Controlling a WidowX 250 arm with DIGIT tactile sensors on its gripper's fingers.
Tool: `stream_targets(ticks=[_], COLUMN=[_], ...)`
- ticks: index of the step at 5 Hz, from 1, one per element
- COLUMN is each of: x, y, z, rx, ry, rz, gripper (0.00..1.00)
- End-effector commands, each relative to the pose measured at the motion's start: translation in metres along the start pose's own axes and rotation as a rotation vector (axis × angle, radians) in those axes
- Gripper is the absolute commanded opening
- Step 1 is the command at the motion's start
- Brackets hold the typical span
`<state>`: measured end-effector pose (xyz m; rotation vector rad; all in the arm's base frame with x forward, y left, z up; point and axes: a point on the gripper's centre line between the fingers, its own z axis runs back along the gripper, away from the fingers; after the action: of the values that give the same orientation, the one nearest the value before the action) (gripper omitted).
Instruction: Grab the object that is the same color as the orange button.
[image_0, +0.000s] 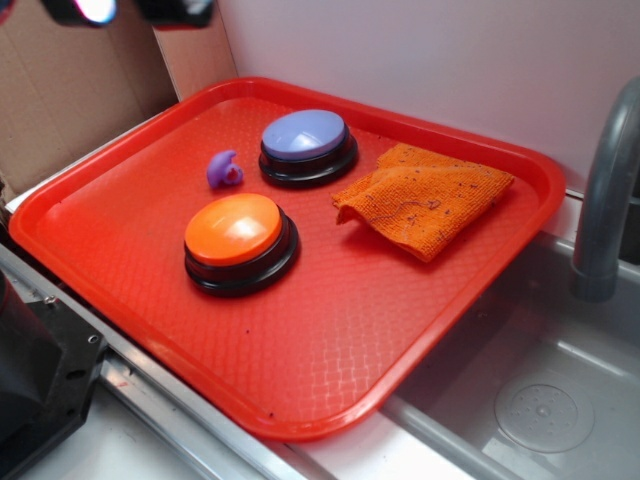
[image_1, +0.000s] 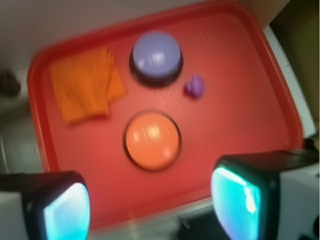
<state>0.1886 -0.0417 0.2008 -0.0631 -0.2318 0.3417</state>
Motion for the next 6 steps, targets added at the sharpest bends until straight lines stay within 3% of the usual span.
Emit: stream_targets(ticks=[1, 2, 3, 4, 5, 6], x=[0.062, 0.078, 0.079, 0.074, 0.051, 0.010], y=[-0.030, -0.050, -0.065, -0.080, -0.097, -0.111], z=[-0.081, -0.136, -0.174, -0.193, -0.199, -0.190], rx=[0.020, -0.030, 0.008, -0.049, -0.042, -0.023], ry=[-0.055, 0.025, 0.041, 0.100, 0.111, 0.100], rz=[0.276, 0.303, 0.229, 0.137, 0.077, 0.086], gripper=[1.00, 1.00, 1.00, 1.00, 0.98, 0.00])
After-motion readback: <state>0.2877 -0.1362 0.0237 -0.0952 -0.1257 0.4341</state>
